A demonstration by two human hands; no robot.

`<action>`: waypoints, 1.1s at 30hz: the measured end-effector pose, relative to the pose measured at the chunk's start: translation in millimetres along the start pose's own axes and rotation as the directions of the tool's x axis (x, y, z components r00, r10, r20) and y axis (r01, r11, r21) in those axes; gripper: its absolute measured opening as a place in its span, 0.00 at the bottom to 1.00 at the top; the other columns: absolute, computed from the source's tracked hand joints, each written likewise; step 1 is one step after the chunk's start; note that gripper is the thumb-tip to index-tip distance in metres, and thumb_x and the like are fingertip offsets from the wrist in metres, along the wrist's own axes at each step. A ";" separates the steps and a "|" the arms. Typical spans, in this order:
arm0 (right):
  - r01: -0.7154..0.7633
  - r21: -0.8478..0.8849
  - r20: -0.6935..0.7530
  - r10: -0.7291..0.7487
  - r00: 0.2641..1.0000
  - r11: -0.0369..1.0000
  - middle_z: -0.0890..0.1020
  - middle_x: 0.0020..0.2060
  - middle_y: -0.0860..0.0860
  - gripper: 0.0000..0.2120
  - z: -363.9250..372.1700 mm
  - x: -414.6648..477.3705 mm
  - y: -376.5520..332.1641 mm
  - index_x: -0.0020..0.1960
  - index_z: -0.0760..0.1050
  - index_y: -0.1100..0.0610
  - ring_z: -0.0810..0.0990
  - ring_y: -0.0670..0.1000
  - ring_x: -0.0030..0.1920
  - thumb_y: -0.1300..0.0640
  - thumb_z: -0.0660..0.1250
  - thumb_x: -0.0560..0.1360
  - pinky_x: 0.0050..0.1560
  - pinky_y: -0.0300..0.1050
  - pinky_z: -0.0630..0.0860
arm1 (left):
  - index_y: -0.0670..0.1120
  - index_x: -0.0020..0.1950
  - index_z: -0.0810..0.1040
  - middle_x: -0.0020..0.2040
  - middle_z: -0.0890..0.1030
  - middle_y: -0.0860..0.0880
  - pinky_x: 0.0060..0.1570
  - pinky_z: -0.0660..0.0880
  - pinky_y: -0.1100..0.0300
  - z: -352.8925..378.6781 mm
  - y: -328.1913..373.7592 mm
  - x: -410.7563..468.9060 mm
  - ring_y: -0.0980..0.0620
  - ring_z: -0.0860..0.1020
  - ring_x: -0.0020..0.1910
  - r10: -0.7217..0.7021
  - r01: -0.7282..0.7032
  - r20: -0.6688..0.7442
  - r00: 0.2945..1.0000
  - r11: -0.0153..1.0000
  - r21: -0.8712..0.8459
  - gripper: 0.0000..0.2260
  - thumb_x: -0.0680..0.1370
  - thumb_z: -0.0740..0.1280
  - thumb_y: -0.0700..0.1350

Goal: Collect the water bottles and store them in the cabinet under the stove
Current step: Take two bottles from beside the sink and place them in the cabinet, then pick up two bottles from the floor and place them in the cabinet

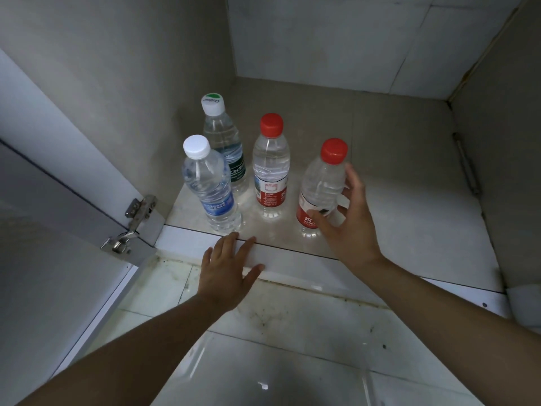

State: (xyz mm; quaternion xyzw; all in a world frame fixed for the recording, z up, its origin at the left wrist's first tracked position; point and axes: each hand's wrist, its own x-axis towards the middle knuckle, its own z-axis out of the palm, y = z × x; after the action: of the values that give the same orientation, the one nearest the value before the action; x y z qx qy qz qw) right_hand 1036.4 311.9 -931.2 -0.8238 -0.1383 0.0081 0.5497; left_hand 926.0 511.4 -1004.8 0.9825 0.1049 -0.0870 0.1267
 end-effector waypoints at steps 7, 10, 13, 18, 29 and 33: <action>-0.218 -0.376 0.102 0.274 0.956 0.901 0.56 0.75 0.53 0.38 -30.2 -42.8 -16.9 0.76 0.49 0.55 0.60 0.53 0.73 0.46 0.65 0.75 0.70 0.46 0.60 | 0.59 0.75 0.52 0.77 0.56 0.48 0.72 0.56 0.42 -52.2 3.2 -8.1 0.46 0.54 0.75 0.054 -0.058 0.108 0.993 0.997 0.041 0.31 0.74 0.49 0.68; -0.187 -0.505 0.192 0.321 0.928 0.843 0.53 0.76 0.53 0.37 -45.5 -51.6 -36.3 0.76 0.47 0.56 0.57 0.54 0.74 0.43 0.61 0.76 0.71 0.47 0.59 | 0.59 0.75 0.52 0.76 0.58 0.48 0.72 0.56 0.43 -84.2 4.9 -14.9 0.46 0.56 0.75 0.108 -0.114 0.090 0.990 0.991 0.072 0.32 0.74 0.47 0.69; -0.164 -0.550 0.247 0.347 0.905 0.819 0.53 0.76 0.53 0.36 -56.6 -58.8 -63.4 0.76 0.47 0.54 0.55 0.55 0.74 0.41 0.59 0.76 0.71 0.48 0.59 | 0.58 0.75 0.52 0.75 0.60 0.47 0.71 0.56 0.44 -115.6 7.3 -28.4 0.46 0.57 0.74 0.167 -0.170 0.039 0.985 0.979 0.109 0.34 0.72 0.43 0.72; -0.048 -0.697 0.353 0.400 0.846 0.716 0.51 0.76 0.53 0.36 -83.8 -83.0 -138.1 0.76 0.48 0.53 0.51 0.55 0.75 0.39 0.57 0.76 0.72 0.51 0.57 | 0.58 0.75 0.54 0.75 0.61 0.49 0.71 0.55 0.41 -191.1 24.3 -74.7 0.46 0.57 0.74 0.201 -0.210 0.069 0.977 0.962 0.172 0.36 0.70 0.40 0.71; -0.261 -0.685 0.199 0.520 0.831 0.680 0.54 0.75 0.53 0.35 -222.4 -174.2 -470.0 0.75 0.51 0.53 0.52 0.55 0.74 0.38 0.58 0.75 0.72 0.54 0.58 | 0.55 0.75 0.58 0.71 0.66 0.45 0.65 0.63 0.43 -507.0 119.5 -240.8 0.44 0.63 0.70 0.261 -0.279 0.152 0.953 0.954 0.108 0.35 0.71 0.43 0.69; -0.405 -0.614 0.089 0.569 0.817 0.678 0.55 0.75 0.53 0.36 -270.7 -213.5 -592.0 0.75 0.52 0.52 0.53 0.55 0.74 0.36 0.58 0.74 0.72 0.55 0.59 | 0.53 0.74 0.60 0.69 0.69 0.43 0.62 0.68 0.44 -614.0 150.7 -293.4 0.43 0.67 0.68 0.379 -0.393 0.152 0.913 0.916 0.075 0.34 0.73 0.45 0.68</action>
State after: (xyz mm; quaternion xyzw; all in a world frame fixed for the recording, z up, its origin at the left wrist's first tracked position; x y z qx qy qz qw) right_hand 746.3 228.4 -316.3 -0.9458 0.0182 0.2275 0.2309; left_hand 766.5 478.9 -327.1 0.9810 -0.1049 -0.1315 0.0970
